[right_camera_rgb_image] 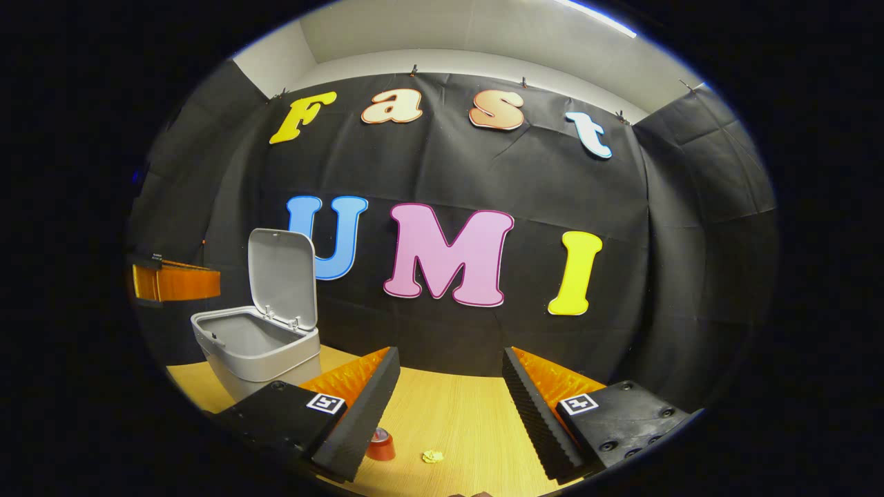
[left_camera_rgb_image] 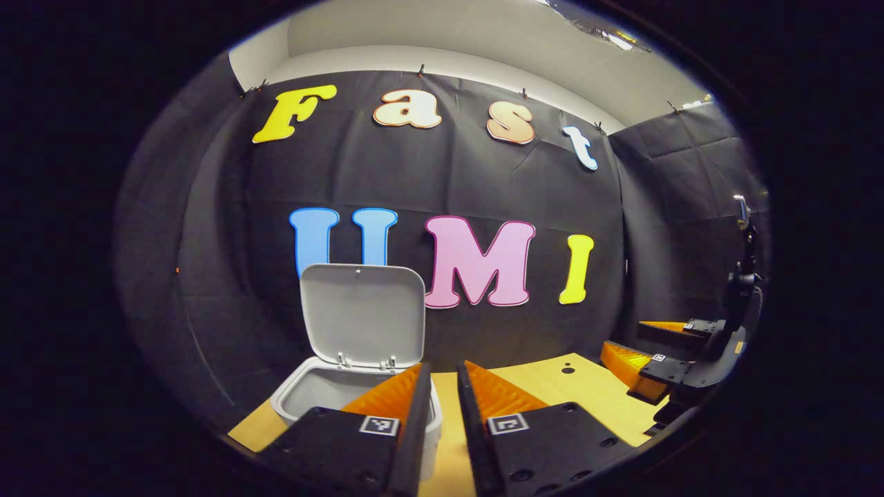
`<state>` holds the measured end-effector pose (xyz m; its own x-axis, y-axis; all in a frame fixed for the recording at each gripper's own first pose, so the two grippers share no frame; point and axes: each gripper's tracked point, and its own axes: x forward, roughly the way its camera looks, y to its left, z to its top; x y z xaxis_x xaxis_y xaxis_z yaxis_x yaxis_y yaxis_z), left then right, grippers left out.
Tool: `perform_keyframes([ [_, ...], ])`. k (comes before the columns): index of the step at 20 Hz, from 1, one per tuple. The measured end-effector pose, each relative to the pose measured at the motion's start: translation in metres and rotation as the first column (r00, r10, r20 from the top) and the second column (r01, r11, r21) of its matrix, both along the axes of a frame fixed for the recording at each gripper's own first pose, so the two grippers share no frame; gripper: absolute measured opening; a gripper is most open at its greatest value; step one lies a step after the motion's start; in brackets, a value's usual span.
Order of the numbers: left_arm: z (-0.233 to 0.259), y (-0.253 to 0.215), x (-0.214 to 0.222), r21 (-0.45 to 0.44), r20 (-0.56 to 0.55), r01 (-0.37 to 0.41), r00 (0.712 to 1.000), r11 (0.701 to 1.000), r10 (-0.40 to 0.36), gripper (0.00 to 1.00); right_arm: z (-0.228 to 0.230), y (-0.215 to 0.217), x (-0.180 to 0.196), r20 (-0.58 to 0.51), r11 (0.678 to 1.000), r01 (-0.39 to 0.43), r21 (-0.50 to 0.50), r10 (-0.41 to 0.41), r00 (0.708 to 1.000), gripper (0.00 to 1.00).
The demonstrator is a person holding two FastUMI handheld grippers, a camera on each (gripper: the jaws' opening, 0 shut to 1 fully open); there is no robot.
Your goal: Press the lid of the desktop garbage bin to open it, pick up the crumpled paper on the desktop and throw it into the bin, then pick up the pop can on the desktop and drop it into the bin, and finally close the garbage bin lid.
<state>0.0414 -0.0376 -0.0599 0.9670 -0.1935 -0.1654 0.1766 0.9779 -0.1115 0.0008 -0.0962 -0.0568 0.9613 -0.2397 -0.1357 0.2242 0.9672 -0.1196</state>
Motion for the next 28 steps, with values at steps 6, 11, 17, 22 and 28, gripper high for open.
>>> perform_keyframes([
  [6,-0.006,-0.017,-0.013,-0.016,0.007,0.022,1.0,1.0,-0.022,0.96,-0.02,-0.006,0.0,-0.062,1.0,-0.009,0.007,0.01,0.998,0.96],
  [11,-0.018,-0.016,-0.019,0.012,-0.031,0.003,1.0,1.0,-0.003,0.96,-0.069,-0.019,0.012,-0.218,0.999,0.004,0.045,0.006,0.976,0.96],
  [17,-0.034,-0.007,-0.028,-0.014,-0.094,-0.052,0.994,0.999,0.051,0.96,-0.172,-0.025,0.028,-0.502,0.985,0.026,0.168,0.063,0.862,0.97],
  [22,-0.042,0.01,-0.035,0.039,-0.133,-0.097,0.986,0.995,0.101,0.96,-0.259,-0.038,0.016,-0.697,0.97,0.086,0.23,0.102,0.71,0.97],
  [28,-0.057,0.021,-0.036,0.046,-0.184,-0.147,0.971,0.988,0.153,0.96,-0.324,-0.039,0.015,-0.797,0.965,0.112,0.239,0.129,0.59,0.98],
])
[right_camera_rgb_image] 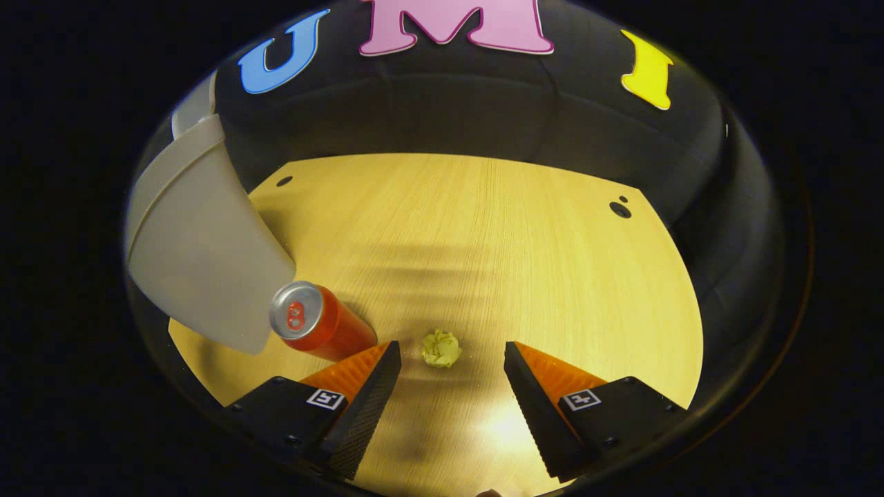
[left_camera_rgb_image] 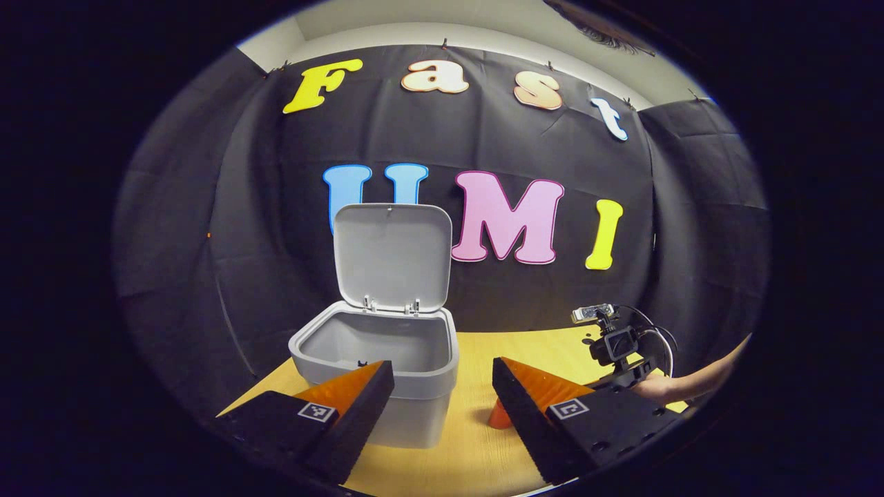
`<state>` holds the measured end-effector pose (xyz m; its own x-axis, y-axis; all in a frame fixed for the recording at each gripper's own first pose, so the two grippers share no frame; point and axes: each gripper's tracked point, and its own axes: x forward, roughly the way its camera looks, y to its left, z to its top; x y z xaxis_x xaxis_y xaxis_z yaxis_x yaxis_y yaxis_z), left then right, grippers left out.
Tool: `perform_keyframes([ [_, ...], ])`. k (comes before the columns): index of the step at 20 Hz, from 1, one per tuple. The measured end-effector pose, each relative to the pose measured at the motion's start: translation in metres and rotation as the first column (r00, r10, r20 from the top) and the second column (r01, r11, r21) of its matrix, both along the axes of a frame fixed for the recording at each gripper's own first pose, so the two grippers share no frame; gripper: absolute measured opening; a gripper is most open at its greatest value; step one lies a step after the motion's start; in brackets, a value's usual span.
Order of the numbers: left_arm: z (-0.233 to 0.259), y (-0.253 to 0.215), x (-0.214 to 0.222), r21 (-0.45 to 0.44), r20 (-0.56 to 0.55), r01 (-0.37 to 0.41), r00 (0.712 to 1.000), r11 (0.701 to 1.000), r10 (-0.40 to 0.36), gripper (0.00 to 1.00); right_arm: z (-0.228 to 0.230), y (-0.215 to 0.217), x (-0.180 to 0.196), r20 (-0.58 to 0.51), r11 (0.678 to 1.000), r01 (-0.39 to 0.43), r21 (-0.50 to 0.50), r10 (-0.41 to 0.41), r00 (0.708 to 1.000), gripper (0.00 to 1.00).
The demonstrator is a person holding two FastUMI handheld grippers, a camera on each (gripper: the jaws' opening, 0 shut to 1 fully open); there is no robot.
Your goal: Press the lid of the desktop garbage bin to open it, pick up the crumpled paper on the desktop and throw it into the bin, then pick up the pop can on the desktop and drop it into the bin, and finally close the garbage bin lid.
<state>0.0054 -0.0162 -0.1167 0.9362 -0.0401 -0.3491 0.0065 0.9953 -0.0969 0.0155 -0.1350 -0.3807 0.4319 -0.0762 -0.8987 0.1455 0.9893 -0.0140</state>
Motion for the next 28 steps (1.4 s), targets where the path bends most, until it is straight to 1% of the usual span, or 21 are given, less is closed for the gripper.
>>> perform_keyframes([
  [3,-0.008,0.001,0.0,0.014,-0.025,-0.011,1.0,1.0,0.011,0.96,-0.025,0.003,0.004,-0.052,1.0,-0.008,0.001,0.008,0.999,0.98],
  [5,-0.011,0.002,0.002,0.012,-0.036,-0.018,0.999,1.0,0.018,0.96,-0.042,0.004,0.001,-0.105,1.0,0.006,0.016,-0.005,0.994,0.98],
  [7,-0.014,0.003,0.004,0.008,-0.041,-0.025,0.999,1.0,0.025,0.96,-0.048,0.004,-0.002,-0.145,0.999,0.023,0.032,-0.018,0.989,0.97],
  [10,-0.016,0.005,0.007,0.01,-0.046,-0.033,0.998,0.999,0.034,0.96,-0.056,0.002,-0.003,-0.165,1.0,0.017,0.024,-0.013,0.986,0.92],
  [11,-0.017,0.006,0.009,0.009,-0.048,-0.036,0.998,0.999,0.037,0.96,-0.058,0.002,-0.005,-0.174,1.0,0.011,0.023,-0.007,0.985,0.88],
  [12,-0.017,0.007,0.01,0.007,-0.048,-0.04,0.998,0.999,0.04,0.96,-0.057,0.002,-0.008,-0.183,1.0,0.006,0.028,-0.001,0.983,0.87],
  [13,-0.019,0.008,0.011,0.004,-0.05,-0.042,0.998,0.999,0.042,0.96,-0.057,0.003,-0.005,-0.177,1.0,0.009,0.027,-0.004,0.984,0.88],
  [14,-0.021,0.008,0.012,0.001,-0.052,-0.043,0.998,0.999,0.043,0.96,-0.058,0.003,-0.005,-0.174,1.0,0.008,0.027,-0.004,0.985,1.0],
  [15,-0.022,0.007,0.014,-0.001,-0.053,-0.042,0.998,0.999,0.042,0.96,-0.058,0.004,-0.004,-0.173,0.999,0.008,0.033,-0.002,0.985,0.85],
  [16,-0.022,0.006,0.015,-0.001,-0.054,-0.038,0.998,0.999,0.038,0.96,-0.058,0.006,-0.006,-0.178,0.999,0.004,0.041,0.003,0.984,0.84],
  [17,-0.022,0.005,0.016,-0.001,-0.054,-0.034,0.998,0.999,0.034,0.96,-0.059,0.006,-0.004,-0.173,0.999,-0.003,0.042,0.01,0.985,0.89],
  [19,-0.022,0.002,0.017,-0.001,-0.051,-0.025,0.998,1.0,0.025,0.96,-0.059,0.009,-0.008,-0.186,0.999,-0.003,0.046,0.012,0.982,0.54],
  [20,-0.022,0.001,0.017,-0.003,-0.051,-0.021,0.999,1.0,0.021,0.96,-0.061,0.007,-0.007,-0.189,0.999,-0.007,0.045,0.015,0.982,0.65],
  [21,-0.023,-0.001,0.016,-0.003,-0.052,-0.017,0.999,1.0,0.017,0.96,-0.061,0.006,-0.007,-0.189,0.999,-0.007,0.041,0.015,0.982,0.47],
  [22,-0.023,-0.002,0.016,-0.003,-0.052,-0.013,0.999,1.0,0.013,0.96,-0.057,0.007,-0.01,-0.193,0.999,-0.012,0.043,0.02,0.981,0.44],
  [23,-0.023,-0.003,0.016,-0.003,-0.05,-0.01,0.999,1.0,0.009,0.96,-0.052,0.004,-0.01,-0.185,0.999,-0.012,0.04,0.019,0.982,0.44],
  [25,-0.023,-0.004,0.013,-0.004,-0.048,-0.004,0.999,1.0,0.004,0.96,-0.031,-0.001,-0.006,-0.147,0.999,-0.003,0.042,0.009,0.989,0.4],
  [28,-0.024,-0.004,0.006,-0.008,-0.046,-0.001,0.999,1.0,0.001,0.96,0.017,-0.005,0.003,-0.068,0.999,-0.019,0.045,0.022,0.997,0.4],
])
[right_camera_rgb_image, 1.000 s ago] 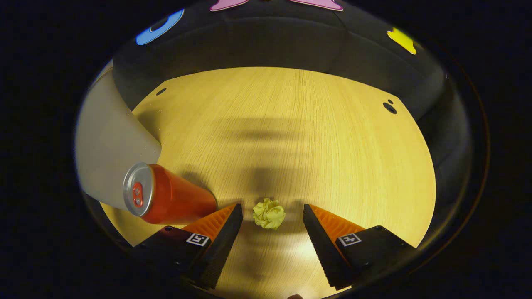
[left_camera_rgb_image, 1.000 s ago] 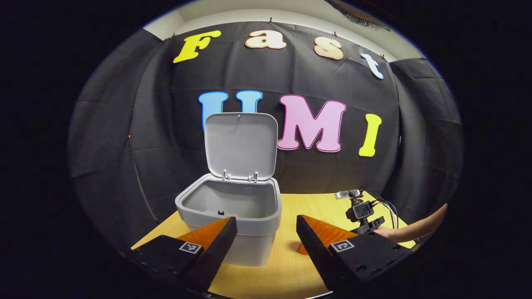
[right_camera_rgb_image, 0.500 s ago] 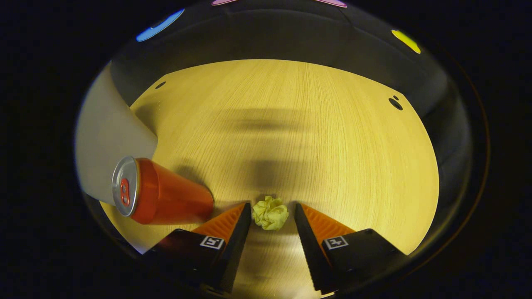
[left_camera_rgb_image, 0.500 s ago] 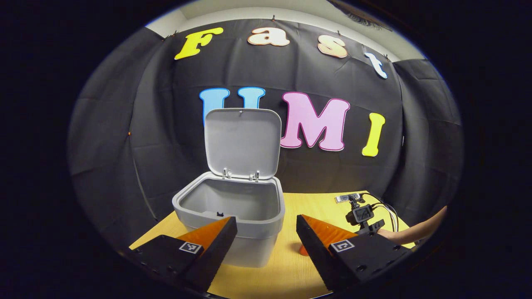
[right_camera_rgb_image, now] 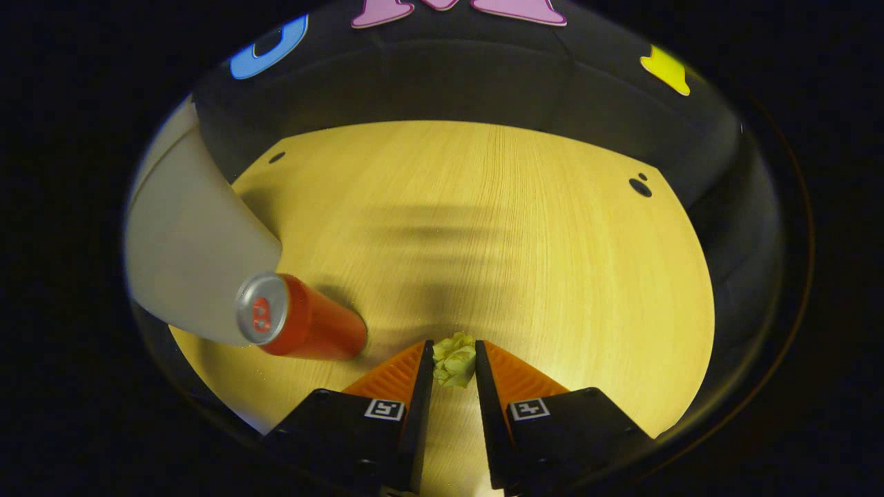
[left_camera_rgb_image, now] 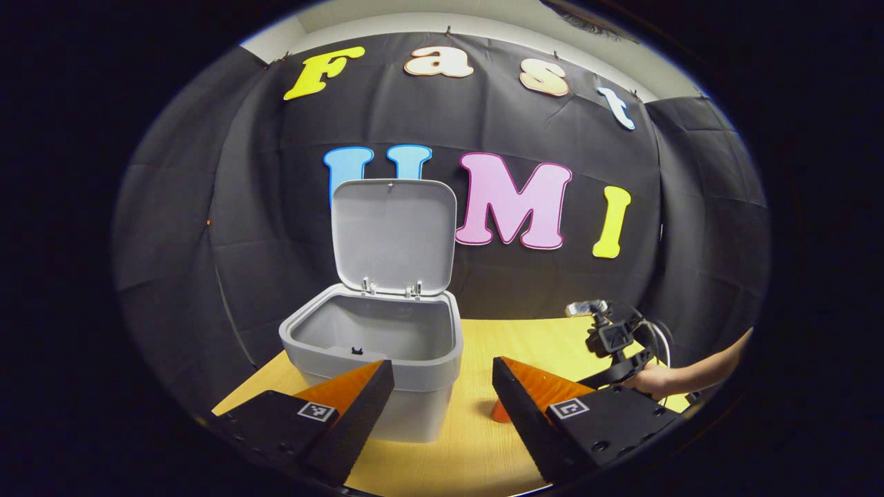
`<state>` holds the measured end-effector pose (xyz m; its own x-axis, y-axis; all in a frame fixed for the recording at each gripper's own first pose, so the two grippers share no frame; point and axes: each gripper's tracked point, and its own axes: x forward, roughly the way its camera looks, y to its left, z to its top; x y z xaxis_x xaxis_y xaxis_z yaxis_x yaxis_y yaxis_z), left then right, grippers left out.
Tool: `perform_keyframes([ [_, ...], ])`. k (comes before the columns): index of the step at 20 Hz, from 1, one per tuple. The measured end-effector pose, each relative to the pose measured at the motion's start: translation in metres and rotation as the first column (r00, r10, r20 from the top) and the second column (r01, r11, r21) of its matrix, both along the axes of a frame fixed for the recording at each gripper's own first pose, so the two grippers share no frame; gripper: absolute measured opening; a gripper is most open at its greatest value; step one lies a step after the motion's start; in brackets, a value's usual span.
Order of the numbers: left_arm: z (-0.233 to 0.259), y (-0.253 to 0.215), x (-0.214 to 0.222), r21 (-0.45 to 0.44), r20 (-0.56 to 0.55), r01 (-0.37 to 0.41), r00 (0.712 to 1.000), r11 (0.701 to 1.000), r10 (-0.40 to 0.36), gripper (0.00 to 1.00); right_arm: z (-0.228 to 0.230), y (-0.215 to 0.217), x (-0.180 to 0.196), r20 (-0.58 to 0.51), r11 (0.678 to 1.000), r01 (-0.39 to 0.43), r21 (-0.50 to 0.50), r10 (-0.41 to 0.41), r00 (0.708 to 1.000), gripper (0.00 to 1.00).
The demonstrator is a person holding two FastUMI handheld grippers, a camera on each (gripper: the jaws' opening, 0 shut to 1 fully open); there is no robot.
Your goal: Press the lid of the desktop garbage bin to open it, pick up the crumpled paper on the desktop and throw it into the bin, then pick up the pop can on the desktop and drop it into the bin, and finally close the garbage bin lid.
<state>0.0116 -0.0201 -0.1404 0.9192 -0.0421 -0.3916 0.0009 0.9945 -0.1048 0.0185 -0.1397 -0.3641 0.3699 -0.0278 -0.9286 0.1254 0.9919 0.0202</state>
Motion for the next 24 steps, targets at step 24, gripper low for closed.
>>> perform_keyframes([
  [24,0.0,0.042,-0.079,0.036,0.012,-0.154,0.988,0.987,0.154,0.96,0.261,0.29,0.111,0.508,0.757,-0.64,0.131,0.503,0.699,0.24],
])
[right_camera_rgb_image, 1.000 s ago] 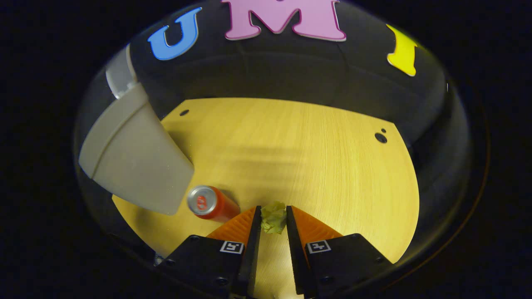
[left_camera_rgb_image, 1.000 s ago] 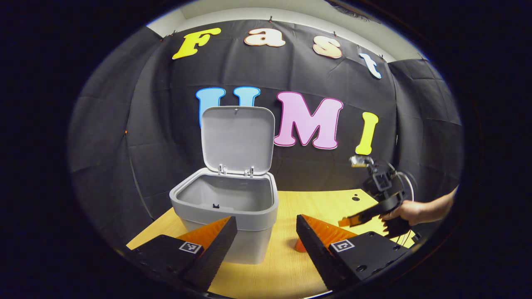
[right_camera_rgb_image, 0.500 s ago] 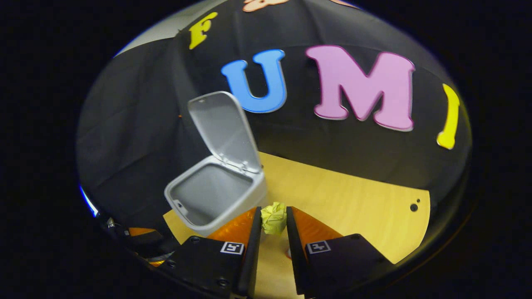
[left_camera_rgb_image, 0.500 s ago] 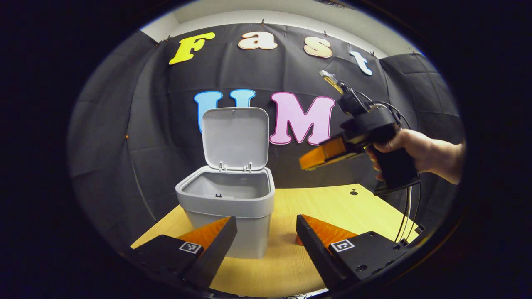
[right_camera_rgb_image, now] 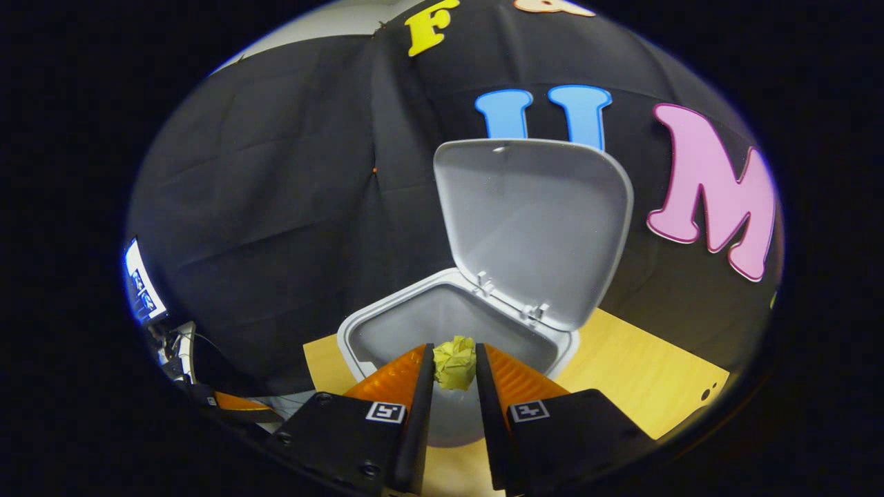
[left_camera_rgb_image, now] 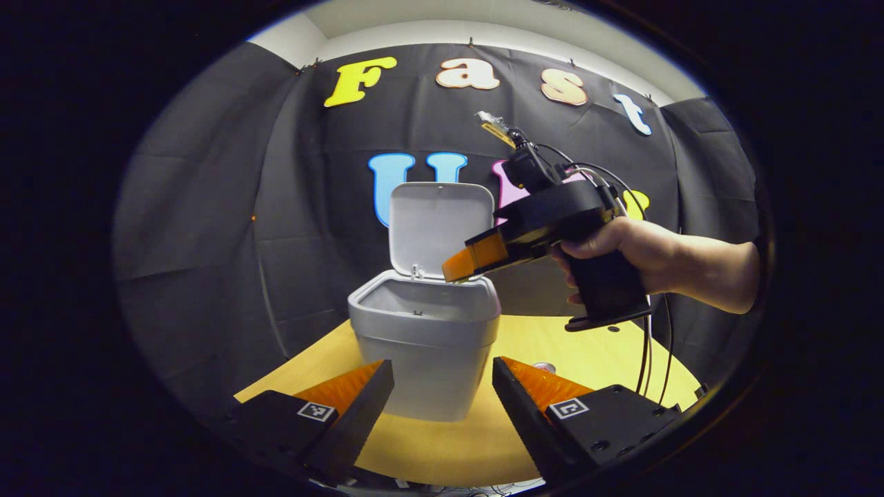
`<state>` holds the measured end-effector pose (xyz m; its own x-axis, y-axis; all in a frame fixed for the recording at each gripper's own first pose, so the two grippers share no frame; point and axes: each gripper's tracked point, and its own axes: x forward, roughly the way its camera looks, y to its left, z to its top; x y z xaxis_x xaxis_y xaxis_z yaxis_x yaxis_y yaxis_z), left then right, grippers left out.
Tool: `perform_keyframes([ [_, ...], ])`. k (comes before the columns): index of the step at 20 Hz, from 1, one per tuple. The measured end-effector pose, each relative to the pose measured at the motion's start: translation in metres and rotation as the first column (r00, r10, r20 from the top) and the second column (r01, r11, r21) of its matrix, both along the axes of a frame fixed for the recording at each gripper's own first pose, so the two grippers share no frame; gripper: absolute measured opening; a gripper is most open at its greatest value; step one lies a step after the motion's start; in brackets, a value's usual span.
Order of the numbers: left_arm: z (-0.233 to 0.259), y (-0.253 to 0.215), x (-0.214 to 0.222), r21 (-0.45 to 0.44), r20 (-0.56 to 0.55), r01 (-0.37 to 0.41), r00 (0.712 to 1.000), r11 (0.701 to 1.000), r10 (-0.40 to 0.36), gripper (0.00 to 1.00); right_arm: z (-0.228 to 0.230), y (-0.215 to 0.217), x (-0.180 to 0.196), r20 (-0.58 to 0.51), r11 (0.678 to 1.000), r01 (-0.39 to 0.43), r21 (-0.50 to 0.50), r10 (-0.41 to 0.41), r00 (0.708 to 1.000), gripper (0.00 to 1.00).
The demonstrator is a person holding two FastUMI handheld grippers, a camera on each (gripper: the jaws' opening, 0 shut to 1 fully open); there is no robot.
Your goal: Press the lid of the desktop garbage bin to open it, pick up the crumpled paper on the desktop and throw it into the bin, then pick up the pop can on the desktop and drop it into the bin, and finally close the garbage bin lid.
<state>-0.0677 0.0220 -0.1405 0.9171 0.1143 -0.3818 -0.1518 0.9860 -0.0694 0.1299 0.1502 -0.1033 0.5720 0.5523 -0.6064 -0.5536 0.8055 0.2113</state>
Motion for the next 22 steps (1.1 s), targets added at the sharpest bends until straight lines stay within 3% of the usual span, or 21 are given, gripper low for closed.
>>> perform_keyframes([
  [1,-0.001,0.003,-0.004,-0.003,-0.003,-0.014,1.0,1.0,0.014,0.96,-0.003,0.001,0.001,-0.002,1.0,-0.006,-0.011,0.006,1.0,0.4],
  [2,-0.001,0.005,-0.006,-0.006,-0.007,-0.024,1.0,1.0,0.024,0.96,-0.008,0.004,0.002,-0.001,1.0,-0.01,-0.018,0.009,1.0,0.42],
  [7,-0.008,0.005,-0.012,-0.023,-0.02,-0.031,0.999,0.999,0.03,0.96,-0.003,-0.004,0.01,0.057,1.0,0.022,-0.006,-0.021,0.998,0.72],
  [8,-0.01,0.002,-0.01,-0.032,-0.02,-0.02,1.0,0.999,0.019,0.96,-0.002,-0.009,0.013,0.069,0.999,0.037,0.0,-0.037,0.997,0.9],
  [9,-0.012,-0.002,-0.007,-0.037,-0.017,-0.007,1.0,0.999,0.007,0.96,0.003,-0.017,0.014,0.087,0.998,0.058,0.01,-0.059,0.994,0.98],
  [14,-0.035,-0.032,0.017,-0.065,-0.027,0.118,0.992,0.991,-0.12,0.97,0.026,-0.096,0.023,0.196,0.97,0.239,0.04,-0.242,0.95,0.98],
  [18,-0.063,-0.073,0.044,-0.067,-0.046,0.272,0.96,0.96,-0.276,0.97,0.032,-0.181,0.014,0.264,0.903,0.426,0.06,-0.426,0.865,0.98],
  [22,-0.095,-0.12,0.067,-0.084,-0.059,0.409,0.908,0.909,-0.414,0.97,0.015,-0.267,-0.015,0.3,0.825,0.565,-0.025,-0.533,0.791,0.98],
])
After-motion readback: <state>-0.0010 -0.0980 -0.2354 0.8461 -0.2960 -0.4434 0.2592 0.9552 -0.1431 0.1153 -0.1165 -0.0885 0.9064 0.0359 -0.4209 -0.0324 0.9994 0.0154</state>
